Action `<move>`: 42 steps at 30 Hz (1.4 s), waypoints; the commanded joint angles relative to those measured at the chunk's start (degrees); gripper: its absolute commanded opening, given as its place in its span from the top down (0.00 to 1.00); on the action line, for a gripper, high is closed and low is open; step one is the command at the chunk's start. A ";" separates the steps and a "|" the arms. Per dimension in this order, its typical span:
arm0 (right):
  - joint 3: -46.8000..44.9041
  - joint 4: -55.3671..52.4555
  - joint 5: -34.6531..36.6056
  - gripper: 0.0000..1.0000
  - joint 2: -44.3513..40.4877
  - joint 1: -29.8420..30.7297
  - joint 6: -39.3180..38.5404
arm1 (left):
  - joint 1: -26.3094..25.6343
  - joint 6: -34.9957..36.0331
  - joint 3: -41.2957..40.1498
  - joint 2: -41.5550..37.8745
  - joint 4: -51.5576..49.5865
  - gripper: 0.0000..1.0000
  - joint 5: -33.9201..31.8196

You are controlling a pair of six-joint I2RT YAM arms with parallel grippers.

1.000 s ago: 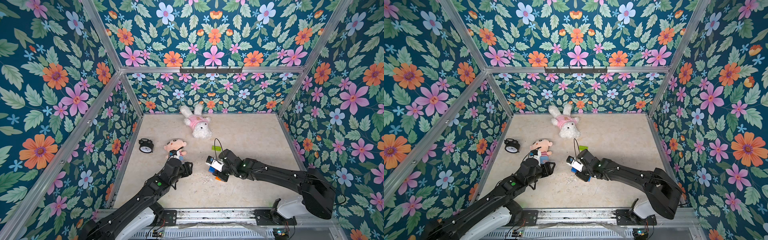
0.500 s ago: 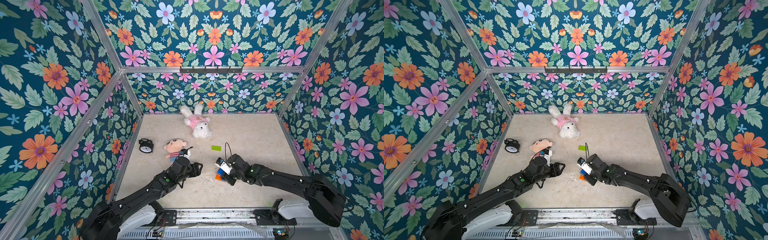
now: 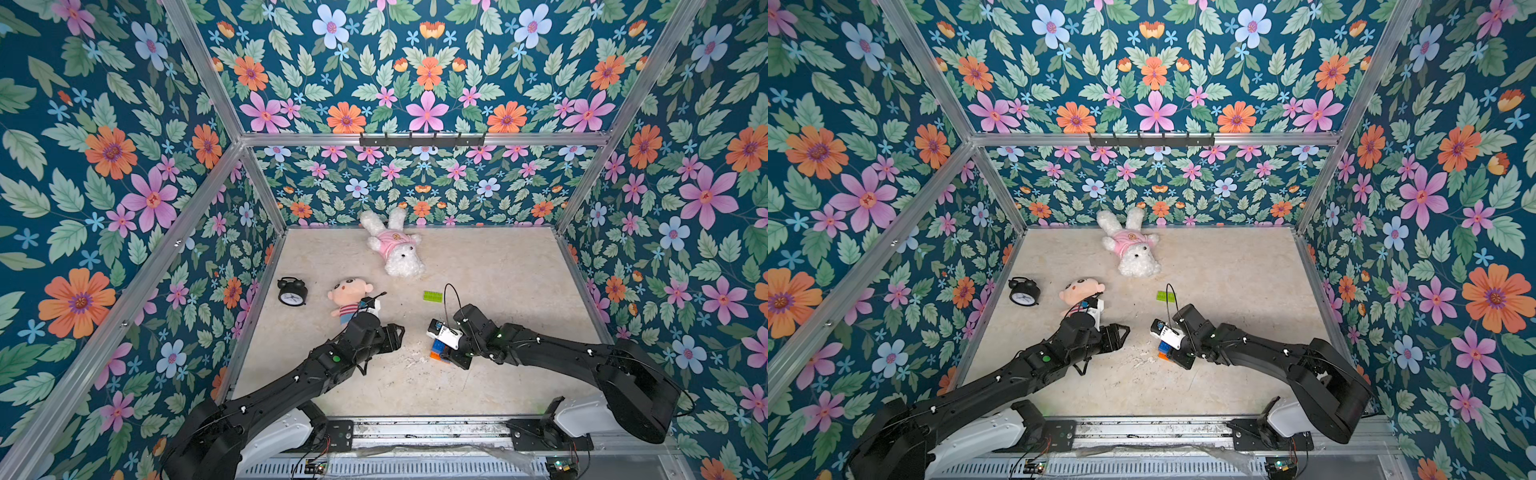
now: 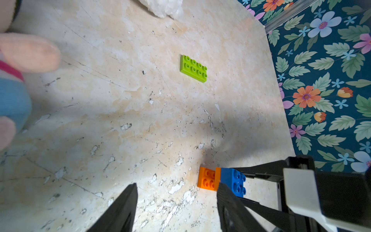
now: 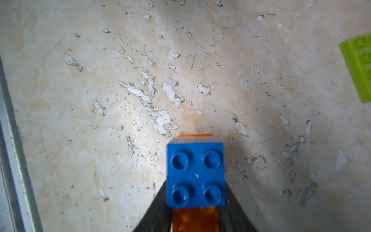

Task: Assemble the number 5 with lego
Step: Assemble the lego brick with the lego brick.

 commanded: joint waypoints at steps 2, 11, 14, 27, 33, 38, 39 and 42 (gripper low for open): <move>0.39 -3.46 0.42 0.70 1.07 -0.10 -0.19 | -0.02 0.77 0.88 0.95 -0.06 0.32 0.75; 2.11 -6.97 5.76 0.70 3.68 -0.02 3.99 | 0.02 -0.21 0.79 0.77 -0.73 0.32 -1.13; 0.81 -5.28 4.96 0.70 3.57 -0.02 5.20 | 0.03 -0.26 0.88 0.88 -0.86 0.31 -1.61; -0.80 -3.03 6.04 0.71 4.32 3.04 5.52 | 0.02 -0.91 1.39 1.22 -2.47 0.32 -3.49; 2.19 -1.49 3.64 0.71 7.39 4.52 3.80 | 0.00 -1.62 0.93 -1.17 -4.08 0.31 -5.97; 6.44 -2.79 3.92 0.72 11.43 5.56 1.94 | -0.01 -3.03 0.49 -3.25 -6.60 0.32 -9.08; 6.92 -2.70 4.05 0.72 11.96 5.55 1.79 | 0.00 -3.38 0.51 -3.70 -7.17 0.32 -9.71; 7.23 -2.47 3.05 0.72 12.71 6.04 0.85 | 0.01 -4.12 -0.13 -4.98 -8.08 0.32 -10.87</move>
